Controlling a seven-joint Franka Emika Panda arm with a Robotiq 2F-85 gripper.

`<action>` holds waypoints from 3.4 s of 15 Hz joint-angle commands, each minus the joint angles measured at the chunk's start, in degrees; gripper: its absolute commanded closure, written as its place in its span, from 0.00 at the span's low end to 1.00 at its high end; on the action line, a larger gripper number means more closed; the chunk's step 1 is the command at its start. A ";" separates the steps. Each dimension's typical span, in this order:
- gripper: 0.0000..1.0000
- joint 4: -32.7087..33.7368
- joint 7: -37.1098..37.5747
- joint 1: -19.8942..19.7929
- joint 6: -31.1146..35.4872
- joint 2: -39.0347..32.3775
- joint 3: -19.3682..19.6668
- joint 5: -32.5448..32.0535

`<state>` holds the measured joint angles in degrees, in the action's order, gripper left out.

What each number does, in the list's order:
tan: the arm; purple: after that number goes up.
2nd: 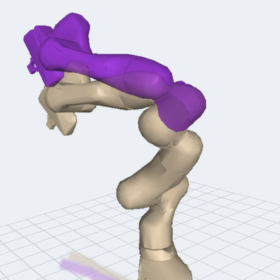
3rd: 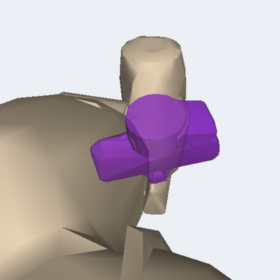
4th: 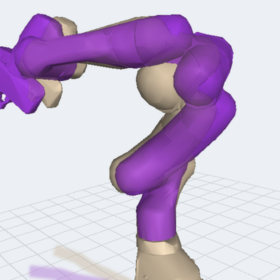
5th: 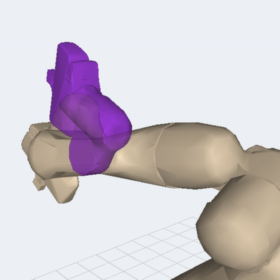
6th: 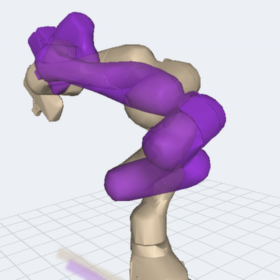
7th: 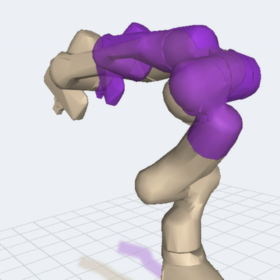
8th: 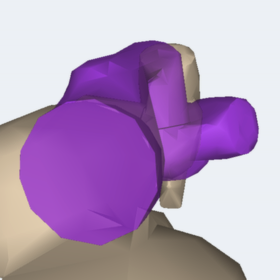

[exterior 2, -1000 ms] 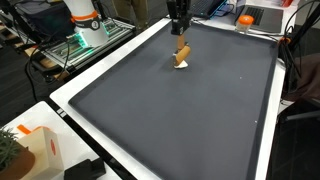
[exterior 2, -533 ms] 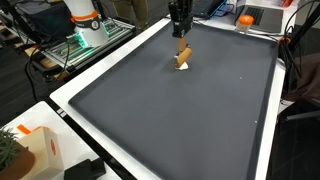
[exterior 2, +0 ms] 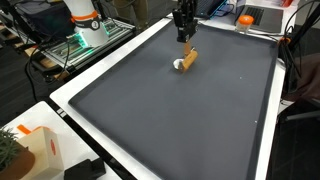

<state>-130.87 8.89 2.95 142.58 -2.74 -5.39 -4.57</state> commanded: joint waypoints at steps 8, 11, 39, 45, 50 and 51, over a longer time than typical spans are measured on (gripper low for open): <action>0.78 -1.56 0.39 0.50 1.33 6.20 1.26 3.03; 0.78 -1.13 3.78 0.09 -3.39 7.99 0.87 -2.23; 0.78 -4.95 5.87 1.02 -16.84 10.42 0.64 -3.87; 0.78 -8.78 5.85 2.58 -12.41 23.39 -1.48 0.07; 0.53 -7.48 6.48 1.77 -11.74 23.07 -2.75 -0.35; 0.53 -7.37 6.48 1.72 -11.74 22.73 -2.73 -0.36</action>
<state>-138.32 15.64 5.28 130.98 19.92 -7.55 -5.25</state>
